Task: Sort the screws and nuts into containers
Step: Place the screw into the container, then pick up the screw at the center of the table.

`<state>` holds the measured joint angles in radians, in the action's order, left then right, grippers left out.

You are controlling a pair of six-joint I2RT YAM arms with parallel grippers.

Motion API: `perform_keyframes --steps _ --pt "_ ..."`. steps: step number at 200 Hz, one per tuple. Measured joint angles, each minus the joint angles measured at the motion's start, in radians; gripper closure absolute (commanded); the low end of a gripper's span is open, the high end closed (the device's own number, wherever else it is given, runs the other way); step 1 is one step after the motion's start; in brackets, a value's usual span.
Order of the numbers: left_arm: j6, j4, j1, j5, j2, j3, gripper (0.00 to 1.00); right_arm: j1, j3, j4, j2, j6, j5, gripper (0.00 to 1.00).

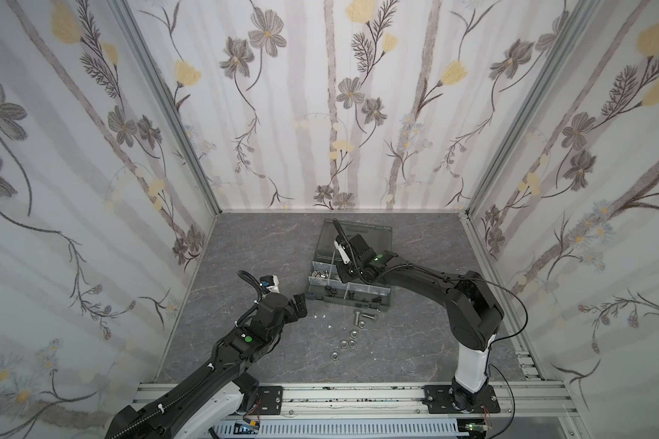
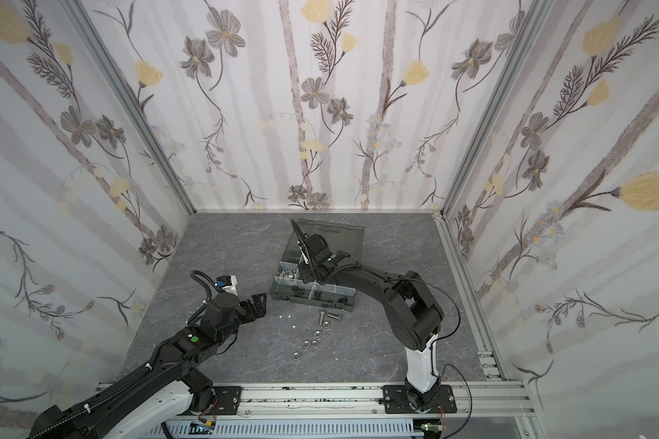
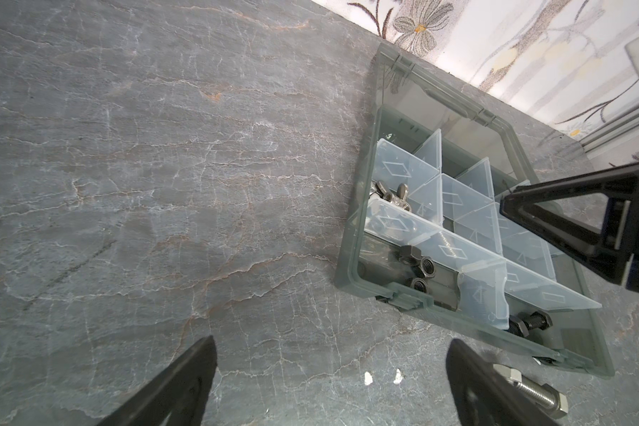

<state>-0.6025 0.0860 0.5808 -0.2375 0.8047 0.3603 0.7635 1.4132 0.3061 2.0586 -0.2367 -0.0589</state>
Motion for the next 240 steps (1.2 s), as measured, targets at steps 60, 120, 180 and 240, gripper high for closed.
perform_keyframes --steps 60,120,180,240 --pt "-0.001 0.000 0.000 0.006 -0.004 -0.003 0.00 0.000 -0.029 -0.001 -0.050 -0.001 0.000 0.65" --pt "-0.004 0.000 0.002 0.051 0.019 0.008 0.06 -0.001 -0.134 -0.024 -0.179 -0.019 0.000 0.65" --pt "-0.023 0.001 0.187 0.060 0.210 0.116 0.09 -0.003 -0.313 -0.075 -0.335 -0.089 -0.008 0.64" --pt "-0.032 -0.006 0.384 0.048 0.577 0.340 0.17 -0.034 -0.503 -0.110 -0.526 -0.154 -0.029 0.65"
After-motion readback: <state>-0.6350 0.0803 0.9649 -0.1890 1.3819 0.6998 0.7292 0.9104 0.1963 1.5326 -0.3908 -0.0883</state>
